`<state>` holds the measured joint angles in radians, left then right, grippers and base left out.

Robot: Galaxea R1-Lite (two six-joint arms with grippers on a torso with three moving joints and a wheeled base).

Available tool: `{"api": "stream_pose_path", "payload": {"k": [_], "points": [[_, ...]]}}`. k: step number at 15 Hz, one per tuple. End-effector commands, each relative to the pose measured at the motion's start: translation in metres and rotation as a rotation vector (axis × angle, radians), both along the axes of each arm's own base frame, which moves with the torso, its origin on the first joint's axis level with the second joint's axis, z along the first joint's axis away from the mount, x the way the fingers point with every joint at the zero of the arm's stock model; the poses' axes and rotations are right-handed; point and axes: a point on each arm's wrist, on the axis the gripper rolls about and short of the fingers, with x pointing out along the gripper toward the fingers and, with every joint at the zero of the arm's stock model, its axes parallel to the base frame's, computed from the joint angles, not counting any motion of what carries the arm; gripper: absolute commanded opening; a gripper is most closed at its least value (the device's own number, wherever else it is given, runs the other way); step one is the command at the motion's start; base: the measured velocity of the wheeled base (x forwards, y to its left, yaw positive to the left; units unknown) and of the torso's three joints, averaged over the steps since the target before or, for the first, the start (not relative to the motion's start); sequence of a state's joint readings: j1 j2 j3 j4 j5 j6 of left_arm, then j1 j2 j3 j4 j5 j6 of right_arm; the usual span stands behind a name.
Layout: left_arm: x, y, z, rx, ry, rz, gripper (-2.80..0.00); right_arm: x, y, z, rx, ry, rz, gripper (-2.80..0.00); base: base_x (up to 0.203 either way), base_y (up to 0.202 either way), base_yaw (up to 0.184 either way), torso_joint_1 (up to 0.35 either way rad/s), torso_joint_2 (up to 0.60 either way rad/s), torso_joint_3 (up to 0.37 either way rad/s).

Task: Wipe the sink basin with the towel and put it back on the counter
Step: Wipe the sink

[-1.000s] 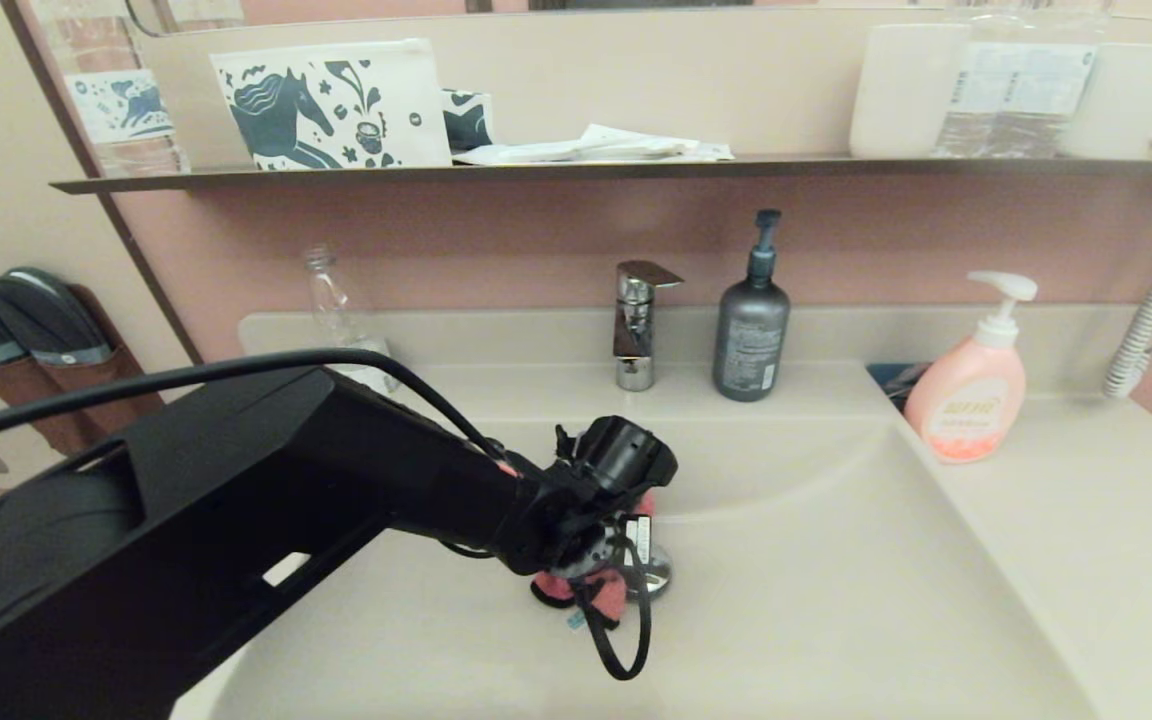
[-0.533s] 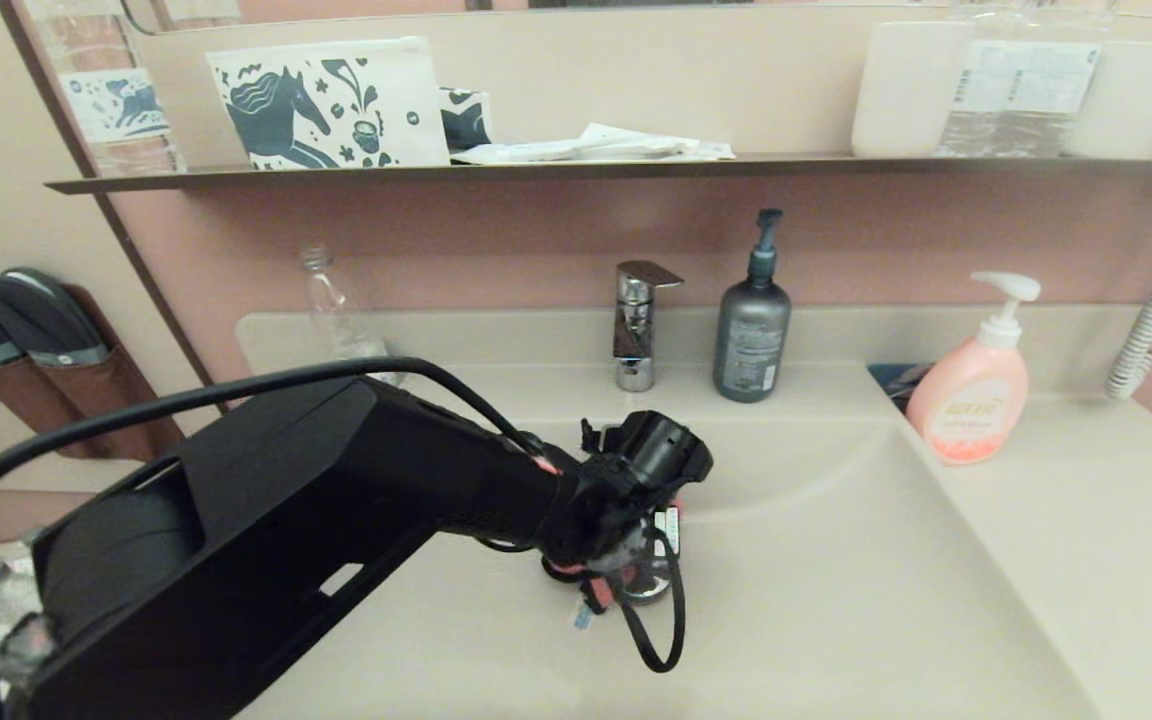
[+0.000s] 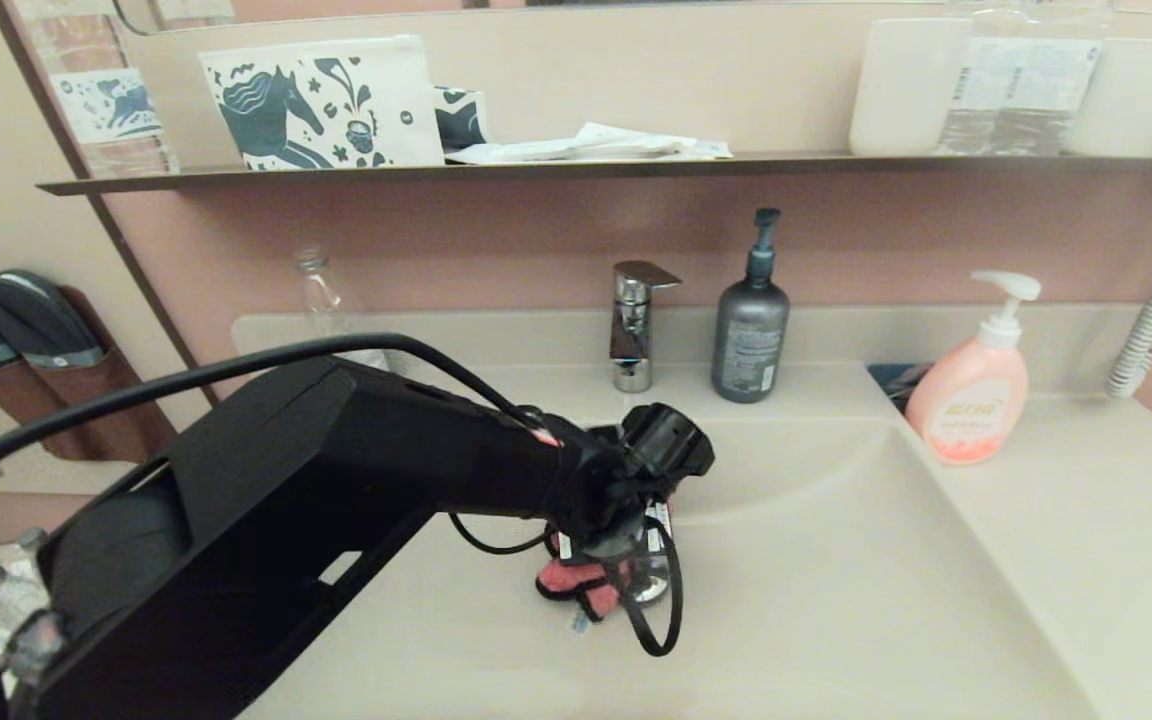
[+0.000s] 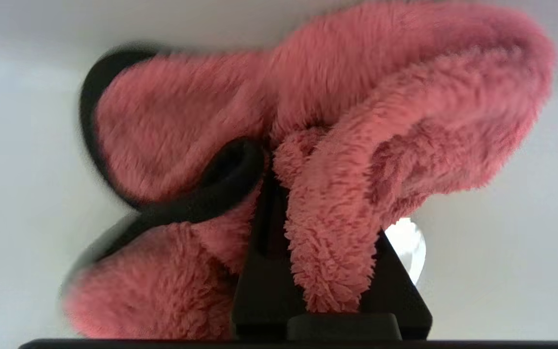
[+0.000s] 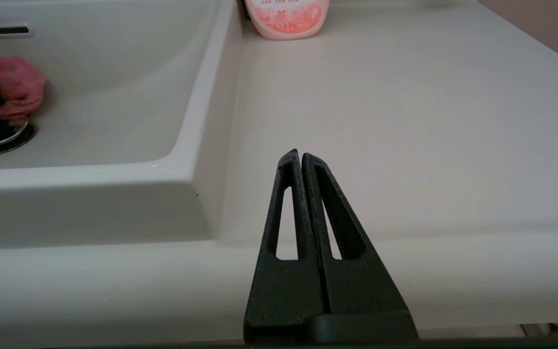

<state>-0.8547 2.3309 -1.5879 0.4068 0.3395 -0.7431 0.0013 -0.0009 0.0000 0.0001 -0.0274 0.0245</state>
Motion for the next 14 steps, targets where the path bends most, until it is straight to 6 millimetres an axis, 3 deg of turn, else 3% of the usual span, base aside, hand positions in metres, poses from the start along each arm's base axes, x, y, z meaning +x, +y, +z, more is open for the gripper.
{"api": "stream_pose_path", "payload": {"k": [1, 6, 14], "points": [[-0.055, -0.032, 0.003, 0.036, 0.038, -0.129, -2.8, 0.0, 0.0, 0.0, 0.0, 0.001, 0.0, -2.8, 0.0, 0.0, 0.0, 0.0, 0.0, 0.0], [-0.055, -0.011, 0.023, 0.064, 0.045, -0.14, -2.8, 0.0, 0.0, 0.0, 0.0, 0.001, 0.0, -2.8, 0.0, 0.0, 0.0, 0.0, 0.0, 0.0], [-0.073, 0.028, 0.028, 0.135, 0.096, -0.152, -2.8, 0.0, 0.0, 0.0, 0.0, 0.001, 0.0, -2.8, 0.0, 0.0, 0.0, 0.0, 0.0, 0.0]]}}
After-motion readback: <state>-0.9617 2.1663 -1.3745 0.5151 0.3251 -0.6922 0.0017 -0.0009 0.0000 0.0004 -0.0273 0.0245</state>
